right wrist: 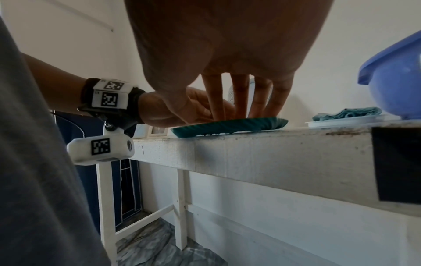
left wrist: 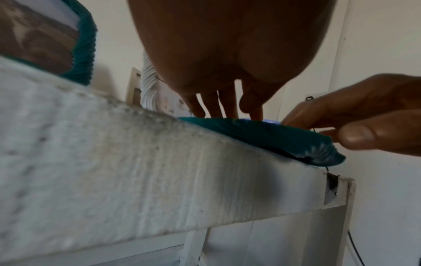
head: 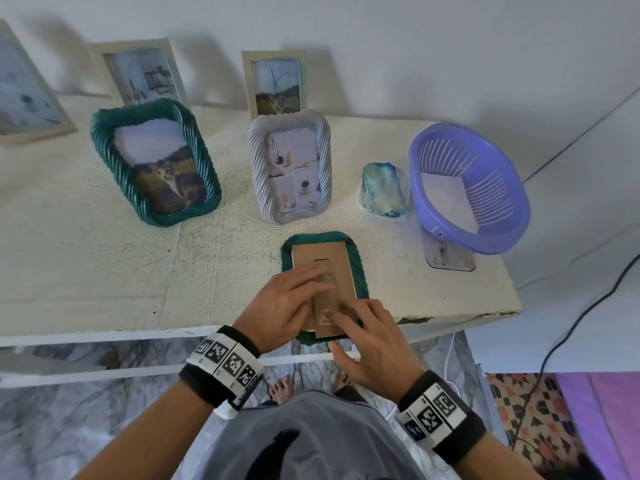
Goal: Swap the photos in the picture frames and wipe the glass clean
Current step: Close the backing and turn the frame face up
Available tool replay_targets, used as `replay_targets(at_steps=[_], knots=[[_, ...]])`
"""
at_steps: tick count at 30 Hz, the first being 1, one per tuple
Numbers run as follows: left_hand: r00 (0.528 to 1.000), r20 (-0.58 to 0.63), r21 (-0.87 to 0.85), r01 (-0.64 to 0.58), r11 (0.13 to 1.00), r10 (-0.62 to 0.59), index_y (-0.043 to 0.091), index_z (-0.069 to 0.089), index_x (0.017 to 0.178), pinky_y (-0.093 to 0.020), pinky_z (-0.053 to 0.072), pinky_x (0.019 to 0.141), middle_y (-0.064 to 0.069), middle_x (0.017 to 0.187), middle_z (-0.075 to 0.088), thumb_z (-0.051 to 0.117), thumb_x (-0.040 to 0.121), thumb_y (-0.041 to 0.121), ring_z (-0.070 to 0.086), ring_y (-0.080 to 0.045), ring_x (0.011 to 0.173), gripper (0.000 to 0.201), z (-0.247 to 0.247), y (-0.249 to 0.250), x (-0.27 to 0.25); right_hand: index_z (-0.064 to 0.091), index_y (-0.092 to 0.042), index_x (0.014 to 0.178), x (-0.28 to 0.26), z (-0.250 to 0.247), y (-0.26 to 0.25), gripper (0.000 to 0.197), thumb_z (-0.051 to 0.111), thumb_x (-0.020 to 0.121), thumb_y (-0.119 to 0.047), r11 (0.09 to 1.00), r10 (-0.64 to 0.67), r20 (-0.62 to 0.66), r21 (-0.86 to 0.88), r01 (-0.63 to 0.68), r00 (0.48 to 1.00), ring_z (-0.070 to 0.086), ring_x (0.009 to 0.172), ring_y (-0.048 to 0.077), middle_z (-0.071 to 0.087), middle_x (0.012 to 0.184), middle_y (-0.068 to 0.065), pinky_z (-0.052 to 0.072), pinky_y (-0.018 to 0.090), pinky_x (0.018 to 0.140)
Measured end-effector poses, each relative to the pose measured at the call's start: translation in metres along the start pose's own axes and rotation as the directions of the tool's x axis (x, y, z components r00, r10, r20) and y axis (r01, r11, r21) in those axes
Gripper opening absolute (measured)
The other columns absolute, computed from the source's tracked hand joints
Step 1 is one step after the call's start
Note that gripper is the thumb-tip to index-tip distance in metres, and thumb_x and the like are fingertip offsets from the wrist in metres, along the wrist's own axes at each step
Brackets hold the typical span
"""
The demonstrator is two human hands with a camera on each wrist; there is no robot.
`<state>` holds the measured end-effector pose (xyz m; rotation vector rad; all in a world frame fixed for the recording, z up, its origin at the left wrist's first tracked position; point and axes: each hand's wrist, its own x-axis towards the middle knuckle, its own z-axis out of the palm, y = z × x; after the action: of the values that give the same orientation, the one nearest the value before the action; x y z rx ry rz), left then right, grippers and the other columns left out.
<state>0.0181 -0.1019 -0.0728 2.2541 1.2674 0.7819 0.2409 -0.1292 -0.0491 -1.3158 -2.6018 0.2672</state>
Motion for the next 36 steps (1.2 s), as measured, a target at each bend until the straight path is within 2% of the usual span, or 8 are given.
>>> replay_targets(at_steps=[3, 6, 10, 15, 22, 24, 31, 36], knots=[[0.986, -0.142, 0.036, 0.096, 0.995, -0.09, 0.017, 0.068, 0.109, -0.039, 0.049, 0.093, 0.001, 0.125, 0.061, 0.05, 0.089, 0.017, 0.058, -0.017, 0.114, 0.027, -0.013, -0.001, -0.015, 0.063, -0.019, 0.117, -0.001, 0.002, -0.001, 0.041, 0.056, 0.084, -0.042, 0.999, 0.029, -0.009, -0.022, -0.029, 1.0, 0.053, 0.103, 0.025, 0.057, 0.122, 0.004, 0.053, 0.037, 0.082], [0.979, -0.148, 0.095, 0.152, 0.984, -0.137, 0.02, 0.068, 0.095, -0.039, 0.049, 0.082, 0.004, 0.113, 0.06, 0.057, 0.089, 0.025, 0.058, -0.014, 0.102, 0.014, -0.018, -0.002, -0.04, 0.062, -0.019, 0.118, 0.001, 0.005, -0.001, 0.04, 0.056, 0.086, -0.043, 0.999, 0.027, -0.011, -0.035, -0.028, 1.0, 0.051, 0.104, 0.023, 0.055, 0.121, 0.002, 0.053, 0.036, 0.083], [0.98, -0.114, 0.084, 0.172, 0.981, -0.162, 0.022, 0.069, 0.102, -0.037, 0.052, 0.082, 0.004, 0.116, 0.059, 0.058, 0.09, 0.033, 0.058, -0.014, 0.103, 0.02, -0.015, -0.005, -0.062, 0.062, -0.017, 0.118, 0.009, 0.009, -0.001, 0.038, 0.062, 0.087, -0.039, 0.999, 0.032, -0.037, -0.013, -0.033, 0.999, 0.05, 0.104, 0.025, 0.055, 0.12, 0.004, 0.053, 0.036, 0.082], [0.987, -0.086, 0.147, 0.146, 0.978, -0.134, 0.023, 0.069, 0.106, -0.037, 0.053, 0.081, 0.002, 0.119, 0.059, 0.057, 0.09, 0.034, 0.06, -0.016, 0.103, 0.022, -0.015, -0.003, -0.064, 0.063, -0.015, 0.118, 0.011, 0.011, -0.002, 0.038, 0.063, 0.087, -0.038, 1.0, 0.026, -0.056, -0.01, -0.027, 0.998, 0.05, 0.104, 0.025, 0.055, 0.119, 0.005, 0.054, 0.036, 0.083], [0.99, -0.038, 0.218, 0.138, 0.966, -0.133, 0.028, 0.066, 0.103, -0.03, 0.05, 0.075, 0.006, 0.111, 0.058, 0.052, 0.09, 0.039, 0.058, -0.012, 0.093, 0.022, -0.022, 0.002, -0.055, 0.063, -0.016, 0.117, 0.01, 0.013, -0.003, 0.039, 0.054, 0.089, -0.04, 0.999, 0.041, -0.058, -0.011, -0.042, 0.997, 0.049, 0.105, 0.025, 0.056, 0.12, 0.005, 0.054, 0.036, 0.084], [0.988, -0.037, 0.181, 0.157, 0.971, -0.153, 0.03, 0.068, 0.105, -0.03, 0.049, 0.076, 0.007, 0.111, 0.058, 0.052, 0.09, 0.04, 0.057, -0.01, 0.095, 0.024, -0.022, 0.002, -0.055, 0.063, -0.016, 0.117, 0.009, 0.013, -0.004, 0.039, 0.053, 0.089, -0.041, 0.999, 0.042, -0.061, -0.009, -0.043, 0.997, 0.049, 0.105, 0.025, 0.056, 0.12, 0.005, 0.054, 0.036, 0.084], [0.972, -0.003, -0.039, 0.234, 0.971, -0.235, 0.043, 0.066, 0.123, -0.034, 0.038, 0.097, 0.012, 0.128, 0.054, 0.053, 0.091, 0.047, 0.047, -0.007, 0.12, 0.035, -0.016, -0.007, -0.067, 0.062, -0.016, 0.119, 0.009, 0.015, -0.003, 0.038, 0.054, 0.09, -0.039, 0.999, 0.039, -0.073, 0.0, -0.04, 0.997, 0.051, 0.106, 0.026, 0.055, 0.121, 0.004, 0.054, 0.037, 0.083], [0.963, -0.006, -0.087, 0.268, 0.959, -0.27, 0.05, 0.063, 0.123, -0.034, 0.031, 0.099, 0.015, 0.128, 0.051, 0.051, 0.09, 0.051, 0.042, -0.006, 0.122, 0.035, -0.013, -0.005, -0.065, 0.062, -0.016, 0.119, 0.009, 0.015, -0.003, 0.039, 0.052, 0.09, -0.041, 0.999, 0.039, -0.073, 0.006, -0.038, 0.997, 0.05, 0.106, 0.025, 0.056, 0.121, 0.004, 0.054, 0.037, 0.083]])
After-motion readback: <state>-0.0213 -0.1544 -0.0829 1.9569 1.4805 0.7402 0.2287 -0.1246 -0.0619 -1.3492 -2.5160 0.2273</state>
